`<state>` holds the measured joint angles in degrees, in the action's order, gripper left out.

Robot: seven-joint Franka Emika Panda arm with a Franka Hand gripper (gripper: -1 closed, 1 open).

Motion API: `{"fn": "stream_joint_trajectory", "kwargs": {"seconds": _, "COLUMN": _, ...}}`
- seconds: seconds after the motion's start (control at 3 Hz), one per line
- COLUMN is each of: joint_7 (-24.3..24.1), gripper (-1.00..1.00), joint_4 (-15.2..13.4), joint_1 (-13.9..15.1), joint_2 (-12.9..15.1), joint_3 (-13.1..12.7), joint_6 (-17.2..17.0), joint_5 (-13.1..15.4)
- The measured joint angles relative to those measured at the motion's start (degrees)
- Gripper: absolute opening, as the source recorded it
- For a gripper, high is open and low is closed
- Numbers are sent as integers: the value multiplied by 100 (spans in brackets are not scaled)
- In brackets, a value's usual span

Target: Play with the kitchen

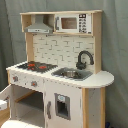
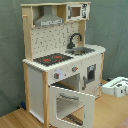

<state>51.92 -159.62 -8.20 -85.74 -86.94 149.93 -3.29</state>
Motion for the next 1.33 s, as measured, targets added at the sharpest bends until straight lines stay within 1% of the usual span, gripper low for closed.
{"fn": "stream_joint_trajectory", "kwargs": {"seconds": 0.33, "joint_7": -74, "gripper": 100, "joint_4": 561, "joint_1": 65, "joint_2": -5, "joint_3": 211, "joint_6": 64, "joint_5": 0}}
{"fn": "stream_joint_trajectory", "kwargs": {"seconds": 0.67, "joint_7": -96, "gripper": 100, "joint_4": 1090, "joint_1": 398, "joint_2": -5, "joint_3": 301, "joint_6": 138, "joint_5": 0}}
{"fn": "stream_joint_trajectory", "kwargs": {"seconds": 1.0, "joint_7": -257, "gripper": 100, "joint_4": 1642, "joint_1": 851, "joint_2": 0, "joint_3": 302, "joint_6": 254, "joint_5": 0}}
{"fn": "stream_joint_trajectory", "kwargs": {"seconds": 1.33, "joint_7": -519, "gripper": 100, "joint_4": 2318, "joint_1": 1383, "joint_2": -1, "joint_3": 274, "joint_6": 339, "joint_5": 0}}
